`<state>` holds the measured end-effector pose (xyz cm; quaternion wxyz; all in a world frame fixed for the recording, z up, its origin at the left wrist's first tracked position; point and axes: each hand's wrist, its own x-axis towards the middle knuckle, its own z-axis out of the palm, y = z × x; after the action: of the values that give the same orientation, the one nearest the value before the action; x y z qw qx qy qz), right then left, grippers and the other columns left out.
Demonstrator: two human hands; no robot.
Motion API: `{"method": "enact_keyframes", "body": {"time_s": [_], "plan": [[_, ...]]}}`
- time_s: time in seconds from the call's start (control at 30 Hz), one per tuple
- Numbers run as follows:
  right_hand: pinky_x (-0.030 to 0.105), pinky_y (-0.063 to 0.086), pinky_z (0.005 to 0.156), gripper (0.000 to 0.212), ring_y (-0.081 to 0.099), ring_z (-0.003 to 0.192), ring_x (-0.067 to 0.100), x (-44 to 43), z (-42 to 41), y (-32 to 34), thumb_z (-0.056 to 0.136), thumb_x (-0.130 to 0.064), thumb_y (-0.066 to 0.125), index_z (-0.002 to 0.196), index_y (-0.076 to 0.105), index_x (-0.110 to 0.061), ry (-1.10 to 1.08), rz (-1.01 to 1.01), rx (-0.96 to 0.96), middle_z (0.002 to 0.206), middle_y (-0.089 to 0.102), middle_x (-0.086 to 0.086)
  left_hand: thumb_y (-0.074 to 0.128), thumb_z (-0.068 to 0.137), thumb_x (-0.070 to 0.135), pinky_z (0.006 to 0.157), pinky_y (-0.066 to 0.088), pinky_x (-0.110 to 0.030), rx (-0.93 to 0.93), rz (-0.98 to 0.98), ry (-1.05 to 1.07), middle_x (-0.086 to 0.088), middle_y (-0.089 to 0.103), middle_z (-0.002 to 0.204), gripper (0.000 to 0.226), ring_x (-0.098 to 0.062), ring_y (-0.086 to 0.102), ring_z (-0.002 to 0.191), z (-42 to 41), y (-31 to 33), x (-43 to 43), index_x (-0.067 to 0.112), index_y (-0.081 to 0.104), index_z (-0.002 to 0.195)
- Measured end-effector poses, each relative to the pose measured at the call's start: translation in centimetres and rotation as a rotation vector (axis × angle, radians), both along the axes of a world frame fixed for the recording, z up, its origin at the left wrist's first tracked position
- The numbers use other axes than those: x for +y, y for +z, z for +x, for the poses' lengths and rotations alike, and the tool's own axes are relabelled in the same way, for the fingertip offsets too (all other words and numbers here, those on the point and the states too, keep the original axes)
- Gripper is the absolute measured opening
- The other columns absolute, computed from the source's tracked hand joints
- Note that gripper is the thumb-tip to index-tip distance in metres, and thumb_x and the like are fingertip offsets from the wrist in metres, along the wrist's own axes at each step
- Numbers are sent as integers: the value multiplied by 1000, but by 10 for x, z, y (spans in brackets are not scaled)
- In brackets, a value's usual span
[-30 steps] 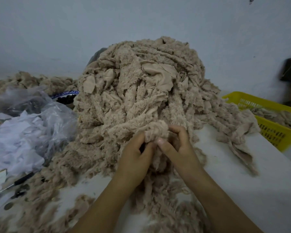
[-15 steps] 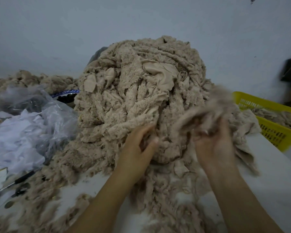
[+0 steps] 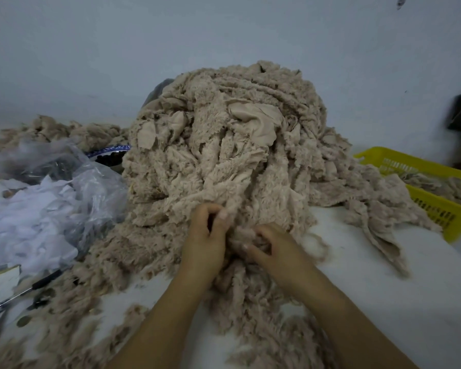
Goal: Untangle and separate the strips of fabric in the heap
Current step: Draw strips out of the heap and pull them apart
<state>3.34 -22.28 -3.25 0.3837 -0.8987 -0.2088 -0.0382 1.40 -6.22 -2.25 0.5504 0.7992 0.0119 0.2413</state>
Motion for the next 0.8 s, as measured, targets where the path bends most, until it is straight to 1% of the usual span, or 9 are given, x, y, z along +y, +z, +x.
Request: {"method": "enact_keyframes", "body": {"time_s": [0.1, 0.17, 0.27, 0.33, 0.4, 0.53, 0.67, 0.73, 0.8], "plan": [[15, 34, 56, 31, 44, 57, 0, -6, 1, 6, 99, -36, 54, 71, 47, -24, -120, 284, 17, 65, 47, -13, 47, 104, 31, 54, 42, -14, -50, -223, 115, 12, 57, 74, 21, -2, 49, 61, 4, 3, 8, 35, 53, 85], [23, 35, 53, 39, 47, 53, 8, -14, 2, 16, 99, -43, 50, 78, 48, -10, -264, 479, 97, 60, 47, -4, 43, 107, 25, 54, 43, -20, -67, -440, 142, 5, 57, 70, 21, -9, 49, 59, 6, 7, 14, 23, 50, 87], [29, 36, 52, 57, 44, 43, 8, -17, -2, 22, 95, -57, 44, 74, 53, -5, -333, 512, 139, 51, 48, 0, 41, 107, 22, 45, 42, -19, -34, -664, 65, 9, 56, 59, 21, -7, 44, 48, 6, 14, 16, 19, 50, 89], [29, 38, 49, 71, 50, 47, 16, -9, -9, 22, 86, -69, 39, 75, 63, -4, -261, 473, 116, 54, 55, 7, 43, 107, 23, 44, 40, -19, -33, -496, 7, 11, 53, 52, 20, -5, 44, 45, 1, 16, 10, 21, 53, 89], [18, 44, 46, 60, 62, 54, 9, -1, -16, 20, 81, -71, 42, 79, 74, -20, -139, 544, 80, 63, 68, 2, 47, 105, 26, 46, 41, -20, -46, -266, -77, 11, 55, 55, 20, -4, 47, 48, -7, 16, 0, 27, 55, 87], [14, 48, 55, 51, 66, 61, 1, 8, -15, 16, 73, -84, 45, 79, 72, -40, -5, 617, 249, 65, 70, -12, 45, 102, 36, 59, 47, -25, -64, 174, -320, 7, 60, 81, 17, -6, 55, 65, -20, 16, -14, 28, 53, 89], [30, 53, 63, 37, 66, 73, 21, 3, -10, 21, 76, -55, 69, 75, 68, -18, 36, 896, 571, 71, 67, 5, 43, 101, 37, 57, 37, -14, -49, 405, -548, 14, 55, 73, 15, 0, 52, 65, -27, 18, -24, 35, 47, 87], [24, 55, 61, 26, 71, 77, 12, -1, -8, 20, 81, -43, 71, 85, 68, -18, -3, 985, 589, 76, 74, -6, 42, 100, 40, 56, 34, -11, -29, 443, -644, 22, 54, 71, 12, 4, 51, 63, -32, 16, -32, 38, 47, 90], [18, 54, 59, 9, 70, 74, -4, -5, -4, 18, 89, -40, 63, 86, 70, -35, -59, 1000, 509, 76, 73, -23, 41, 100, 46, 58, 35, -9, -23, 375, -663, 24, 57, 75, 13, 4, 53, 65, -33, 15, -34, 40, 48, 90]]}}
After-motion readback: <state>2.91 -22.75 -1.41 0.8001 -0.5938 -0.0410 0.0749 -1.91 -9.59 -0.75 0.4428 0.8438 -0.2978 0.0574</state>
